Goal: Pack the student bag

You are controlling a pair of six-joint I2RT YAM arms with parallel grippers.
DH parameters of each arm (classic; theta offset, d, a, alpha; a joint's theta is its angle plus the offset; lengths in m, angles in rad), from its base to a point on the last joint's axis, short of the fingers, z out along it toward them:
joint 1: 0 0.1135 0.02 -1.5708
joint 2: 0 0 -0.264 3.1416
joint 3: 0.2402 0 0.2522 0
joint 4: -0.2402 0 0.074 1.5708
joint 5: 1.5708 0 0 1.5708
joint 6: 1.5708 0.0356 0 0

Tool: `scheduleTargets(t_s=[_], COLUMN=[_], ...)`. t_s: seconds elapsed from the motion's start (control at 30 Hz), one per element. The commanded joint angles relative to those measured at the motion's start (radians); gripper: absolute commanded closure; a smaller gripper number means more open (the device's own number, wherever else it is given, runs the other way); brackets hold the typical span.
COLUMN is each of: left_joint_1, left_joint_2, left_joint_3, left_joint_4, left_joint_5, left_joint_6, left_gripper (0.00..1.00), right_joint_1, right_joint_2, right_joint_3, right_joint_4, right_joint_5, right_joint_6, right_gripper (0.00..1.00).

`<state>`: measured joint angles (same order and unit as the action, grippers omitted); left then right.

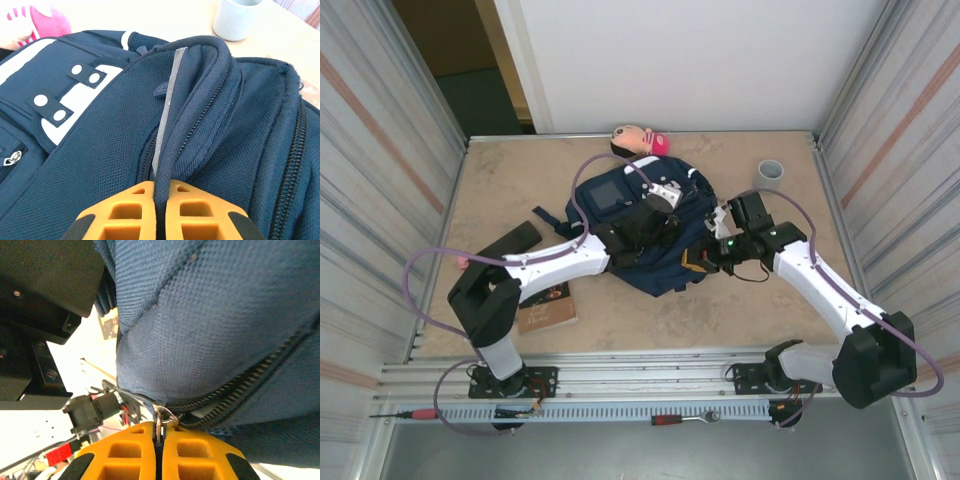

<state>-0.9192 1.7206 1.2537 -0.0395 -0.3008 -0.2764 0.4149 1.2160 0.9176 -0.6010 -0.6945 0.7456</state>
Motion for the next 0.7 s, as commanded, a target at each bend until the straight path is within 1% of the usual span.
scheduleTargets(t_s=[0.0,0.23,0.27,0.37,0.4,0.47,0.53,0.63,0.67], left_joint_1=[0.002,-0.003,-0.004,-0.004,-0.004,-0.004,-0.004,-0.002,-0.001], left_joint_2=[0.002,-0.036,-0.039,-0.032,-0.025,-0.015,-0.016,-0.038,-0.051], left_joint_3=[0.068,0.067,0.066,0.073,0.084,0.099,0.101,0.08,0.072], left_joint_4=[0.148,0.155,0.15,0.148,0.15,0.163,0.184,0.219,0.225], left_joint_5=[0.016,0.001,-0.008,-0.037,-0.041,-0.031,-0.014,0.027,0.044], left_joint_6=[-0.124,-0.184,-0.197,-0.217,-0.221,-0.211,-0.187,-0.114,-0.068], left_gripper=[1.0,1.0,1.0,1.0,1.0,1.0,1.0,1.0,1.0], right_joint_1=[0.039,0.0,0.009,0.079,0.104,0.119,0.112,0.058,0.026], right_joint_2=[-0.031,-0.059,-0.06,-0.06,-0.061,-0.063,-0.074,-0.105,-0.119], right_joint_3=[-0.025,-0.013,-0.002,0.015,0.007,-0.012,-0.02,-0.025,-0.026], right_joint_4=[0.098,0.045,0.037,0.043,0.075,0.12,0.121,0.1,0.094], right_joint_5=[0.014,0.101,0.121,0.183,0.188,0.173,0.171,0.14,0.116], right_joint_6=[0.116,0.1,0.1,0.119,0.136,0.164,0.159,0.13,0.116], right_gripper=[1.0,1.0,1.0,1.0,1.0,0.98,0.86,0.62,0.53])
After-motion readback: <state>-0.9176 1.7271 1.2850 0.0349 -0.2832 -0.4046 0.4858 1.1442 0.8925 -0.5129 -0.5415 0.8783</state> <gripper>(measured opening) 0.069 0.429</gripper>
